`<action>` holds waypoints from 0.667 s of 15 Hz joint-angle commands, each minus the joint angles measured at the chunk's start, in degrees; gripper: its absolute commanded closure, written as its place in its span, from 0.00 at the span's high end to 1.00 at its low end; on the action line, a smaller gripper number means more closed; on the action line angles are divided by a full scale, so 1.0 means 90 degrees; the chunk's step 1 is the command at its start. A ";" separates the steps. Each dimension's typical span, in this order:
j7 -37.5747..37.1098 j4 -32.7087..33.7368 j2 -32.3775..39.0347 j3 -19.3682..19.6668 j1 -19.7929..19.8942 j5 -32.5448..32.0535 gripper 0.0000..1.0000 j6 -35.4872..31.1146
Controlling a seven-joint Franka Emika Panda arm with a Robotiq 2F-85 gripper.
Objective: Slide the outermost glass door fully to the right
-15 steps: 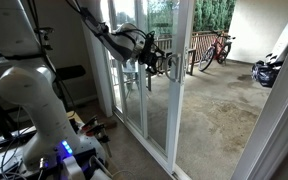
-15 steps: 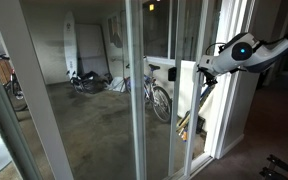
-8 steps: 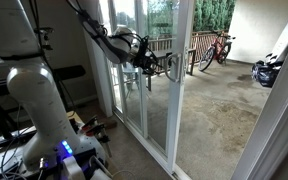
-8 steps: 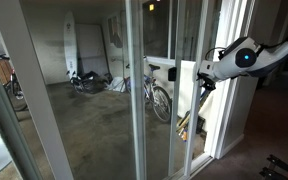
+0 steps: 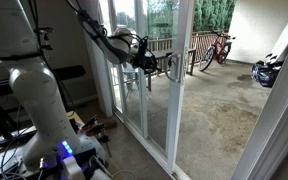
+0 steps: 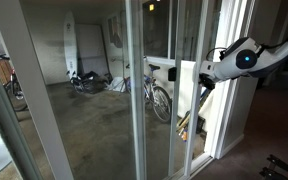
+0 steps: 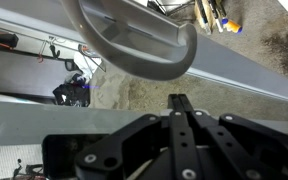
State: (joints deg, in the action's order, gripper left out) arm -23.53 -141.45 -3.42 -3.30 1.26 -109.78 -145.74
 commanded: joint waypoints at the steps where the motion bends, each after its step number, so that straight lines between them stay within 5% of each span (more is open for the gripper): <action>1: -0.0051 -0.0039 -0.0203 0.0294 -0.0014 -0.0263 0.05 0.0007; 10: 0.0078 -0.0013 -0.0162 0.0353 -0.0109 -0.0137 0.05 0.0006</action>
State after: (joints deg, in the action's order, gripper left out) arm -23.53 -141.44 -4.08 -0.61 1.11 -110.48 -146.41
